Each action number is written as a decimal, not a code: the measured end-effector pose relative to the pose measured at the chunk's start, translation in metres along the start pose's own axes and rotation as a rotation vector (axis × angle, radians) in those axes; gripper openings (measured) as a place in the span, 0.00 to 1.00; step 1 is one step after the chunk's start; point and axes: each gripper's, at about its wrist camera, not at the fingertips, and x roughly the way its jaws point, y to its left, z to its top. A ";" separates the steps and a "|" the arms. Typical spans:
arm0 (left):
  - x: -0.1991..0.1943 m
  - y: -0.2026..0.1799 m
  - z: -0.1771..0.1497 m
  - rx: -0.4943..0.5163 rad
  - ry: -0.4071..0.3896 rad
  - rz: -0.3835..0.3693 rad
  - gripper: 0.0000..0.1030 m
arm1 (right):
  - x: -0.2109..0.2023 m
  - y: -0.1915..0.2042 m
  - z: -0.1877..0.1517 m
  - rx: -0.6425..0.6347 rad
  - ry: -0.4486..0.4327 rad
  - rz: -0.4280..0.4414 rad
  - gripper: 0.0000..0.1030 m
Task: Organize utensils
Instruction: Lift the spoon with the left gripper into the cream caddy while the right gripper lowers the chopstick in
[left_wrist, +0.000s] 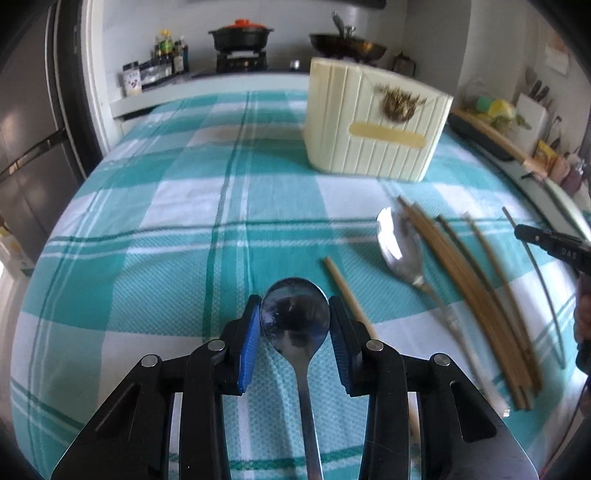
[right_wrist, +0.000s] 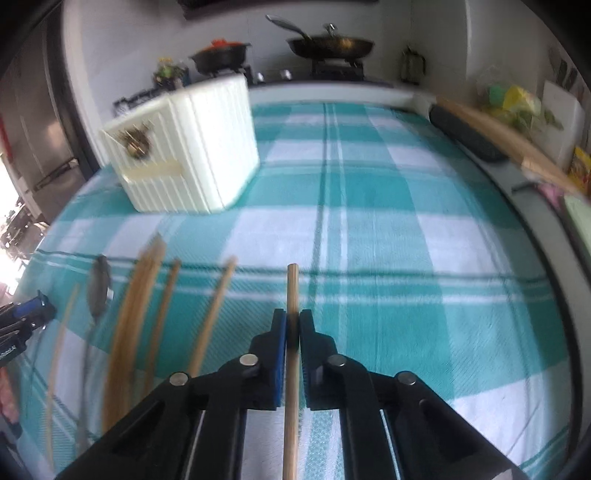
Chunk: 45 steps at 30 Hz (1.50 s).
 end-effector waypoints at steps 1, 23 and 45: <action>-0.007 0.000 0.002 -0.005 -0.014 -0.010 0.35 | -0.010 0.002 0.003 -0.003 -0.018 0.013 0.07; -0.116 0.009 0.052 -0.015 -0.215 -0.137 0.35 | -0.152 0.041 0.041 -0.076 -0.324 0.113 0.07; -0.089 -0.009 0.275 -0.019 -0.387 -0.180 0.35 | -0.123 0.077 0.235 -0.115 -0.582 0.103 0.07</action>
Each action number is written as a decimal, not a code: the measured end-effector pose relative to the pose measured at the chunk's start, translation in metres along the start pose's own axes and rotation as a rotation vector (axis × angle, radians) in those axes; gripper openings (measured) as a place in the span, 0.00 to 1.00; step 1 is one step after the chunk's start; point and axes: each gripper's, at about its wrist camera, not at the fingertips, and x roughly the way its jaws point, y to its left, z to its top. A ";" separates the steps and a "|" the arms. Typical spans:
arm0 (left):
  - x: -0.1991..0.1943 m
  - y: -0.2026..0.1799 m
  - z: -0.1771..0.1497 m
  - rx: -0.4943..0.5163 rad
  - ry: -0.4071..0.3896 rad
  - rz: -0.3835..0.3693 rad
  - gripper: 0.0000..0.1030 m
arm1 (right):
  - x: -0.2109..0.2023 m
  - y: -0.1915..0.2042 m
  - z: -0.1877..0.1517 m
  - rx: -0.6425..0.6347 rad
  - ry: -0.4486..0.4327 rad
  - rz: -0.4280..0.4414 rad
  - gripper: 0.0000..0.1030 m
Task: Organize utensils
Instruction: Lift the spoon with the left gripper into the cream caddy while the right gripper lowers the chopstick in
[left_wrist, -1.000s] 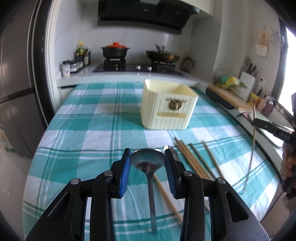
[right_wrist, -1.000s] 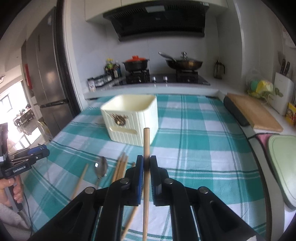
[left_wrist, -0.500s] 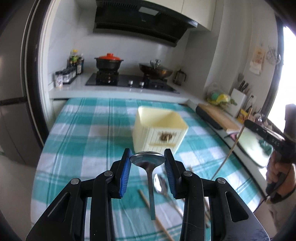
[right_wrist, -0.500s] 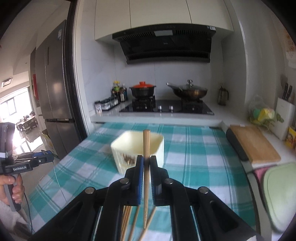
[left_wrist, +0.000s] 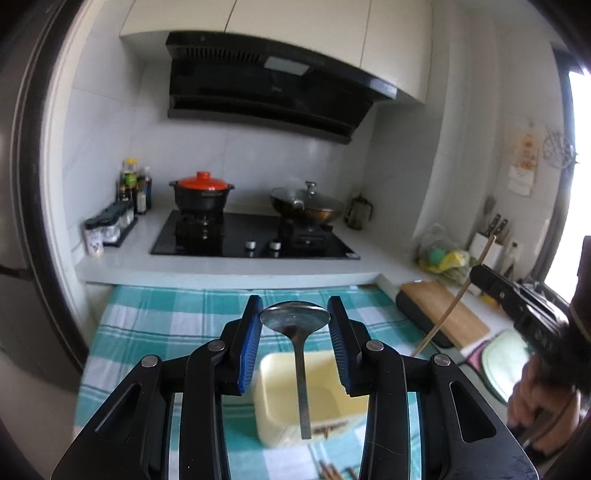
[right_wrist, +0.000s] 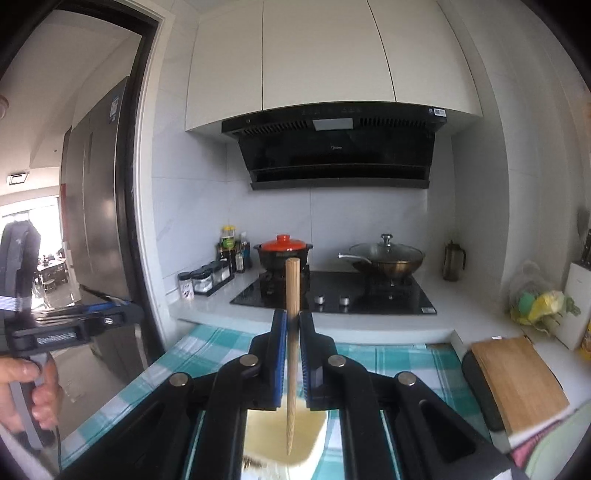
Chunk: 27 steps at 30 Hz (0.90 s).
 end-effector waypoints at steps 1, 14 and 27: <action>0.014 0.001 -0.002 -0.009 0.019 -0.001 0.35 | 0.008 0.001 -0.004 -0.005 0.012 -0.004 0.07; 0.141 0.014 -0.069 -0.072 0.342 0.024 0.35 | 0.122 -0.017 -0.096 0.080 0.433 -0.019 0.07; 0.094 -0.004 -0.001 -0.084 0.148 -0.031 0.35 | 0.097 -0.036 -0.051 0.134 0.297 -0.045 0.07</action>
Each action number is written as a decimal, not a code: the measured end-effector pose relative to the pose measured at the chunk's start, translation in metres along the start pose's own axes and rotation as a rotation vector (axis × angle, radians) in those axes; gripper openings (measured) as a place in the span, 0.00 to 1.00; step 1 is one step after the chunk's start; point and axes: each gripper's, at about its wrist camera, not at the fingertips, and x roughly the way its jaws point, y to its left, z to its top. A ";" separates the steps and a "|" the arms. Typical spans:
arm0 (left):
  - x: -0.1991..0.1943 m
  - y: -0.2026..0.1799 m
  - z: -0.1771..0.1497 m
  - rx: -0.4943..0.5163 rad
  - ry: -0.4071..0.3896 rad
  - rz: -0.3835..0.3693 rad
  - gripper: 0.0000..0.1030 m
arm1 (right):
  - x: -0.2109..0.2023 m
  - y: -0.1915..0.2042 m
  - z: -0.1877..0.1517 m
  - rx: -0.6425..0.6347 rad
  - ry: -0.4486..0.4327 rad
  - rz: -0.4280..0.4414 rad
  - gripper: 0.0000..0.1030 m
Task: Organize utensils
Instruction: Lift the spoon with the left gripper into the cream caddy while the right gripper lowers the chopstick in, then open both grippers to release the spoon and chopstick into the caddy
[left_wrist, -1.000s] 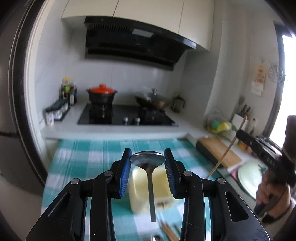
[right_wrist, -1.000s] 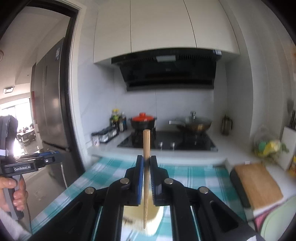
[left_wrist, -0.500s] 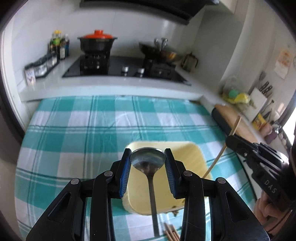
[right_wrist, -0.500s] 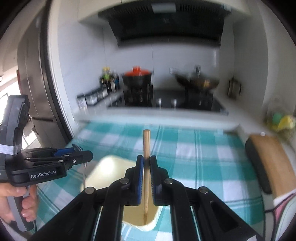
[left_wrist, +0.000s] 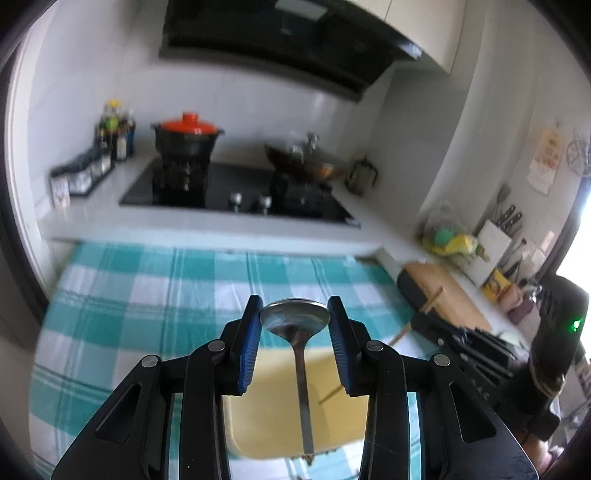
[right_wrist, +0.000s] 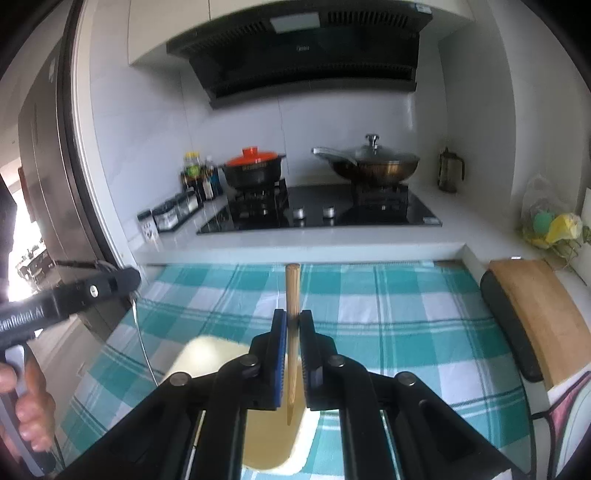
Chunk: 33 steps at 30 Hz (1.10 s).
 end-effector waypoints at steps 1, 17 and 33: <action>0.000 0.001 0.003 -0.003 -0.009 0.002 0.35 | -0.002 -0.001 0.002 0.002 -0.008 0.003 0.07; 0.070 0.018 -0.048 0.042 0.140 0.134 0.36 | 0.043 0.000 -0.023 -0.010 0.173 0.003 0.11; -0.099 0.057 -0.244 0.130 0.381 0.233 0.97 | -0.105 -0.044 -0.190 -0.176 0.280 -0.056 0.56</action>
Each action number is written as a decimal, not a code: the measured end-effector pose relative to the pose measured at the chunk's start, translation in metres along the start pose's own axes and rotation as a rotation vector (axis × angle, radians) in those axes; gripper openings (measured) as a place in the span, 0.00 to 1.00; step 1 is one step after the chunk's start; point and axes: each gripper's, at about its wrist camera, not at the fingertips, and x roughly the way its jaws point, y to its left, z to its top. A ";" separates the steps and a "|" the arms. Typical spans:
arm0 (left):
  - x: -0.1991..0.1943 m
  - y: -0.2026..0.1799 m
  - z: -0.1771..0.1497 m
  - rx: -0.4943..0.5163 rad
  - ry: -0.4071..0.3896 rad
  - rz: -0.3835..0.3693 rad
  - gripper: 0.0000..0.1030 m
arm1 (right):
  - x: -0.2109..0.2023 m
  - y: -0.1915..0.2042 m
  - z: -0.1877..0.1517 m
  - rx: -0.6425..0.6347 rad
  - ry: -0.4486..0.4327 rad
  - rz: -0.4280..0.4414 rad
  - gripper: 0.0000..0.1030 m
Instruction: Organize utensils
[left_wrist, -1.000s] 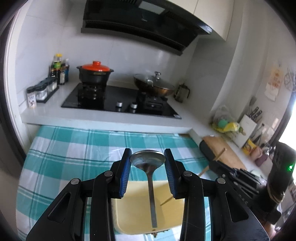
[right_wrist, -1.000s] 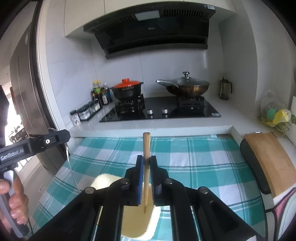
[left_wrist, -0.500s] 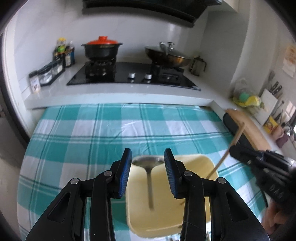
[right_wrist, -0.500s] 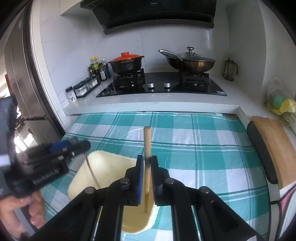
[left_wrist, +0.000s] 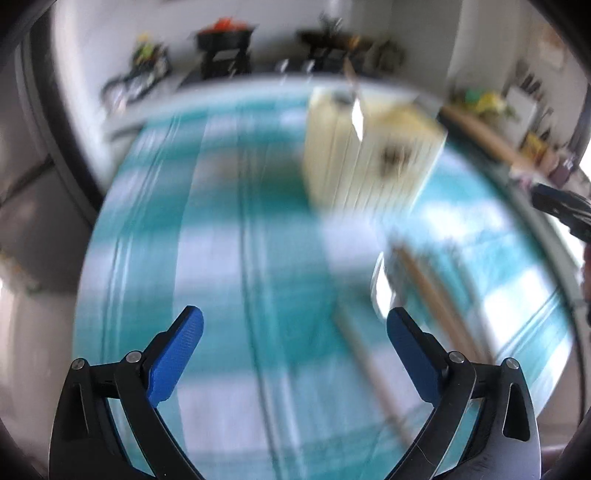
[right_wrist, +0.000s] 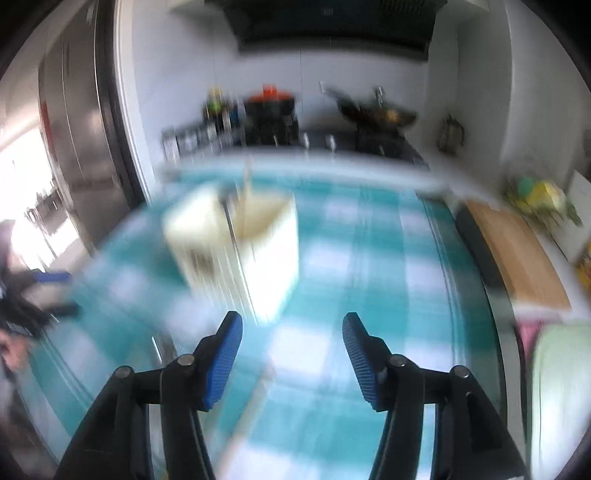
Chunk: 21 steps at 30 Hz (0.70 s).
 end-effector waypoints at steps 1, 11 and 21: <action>0.007 0.001 -0.020 -0.016 0.020 0.020 0.97 | 0.005 -0.001 -0.020 0.001 0.027 -0.020 0.56; 0.046 0.004 -0.073 -0.135 -0.025 0.181 1.00 | 0.031 -0.010 -0.120 0.066 0.073 -0.201 0.62; 0.050 0.010 -0.072 -0.145 -0.028 0.147 1.00 | 0.035 -0.027 -0.127 0.174 0.093 -0.119 0.74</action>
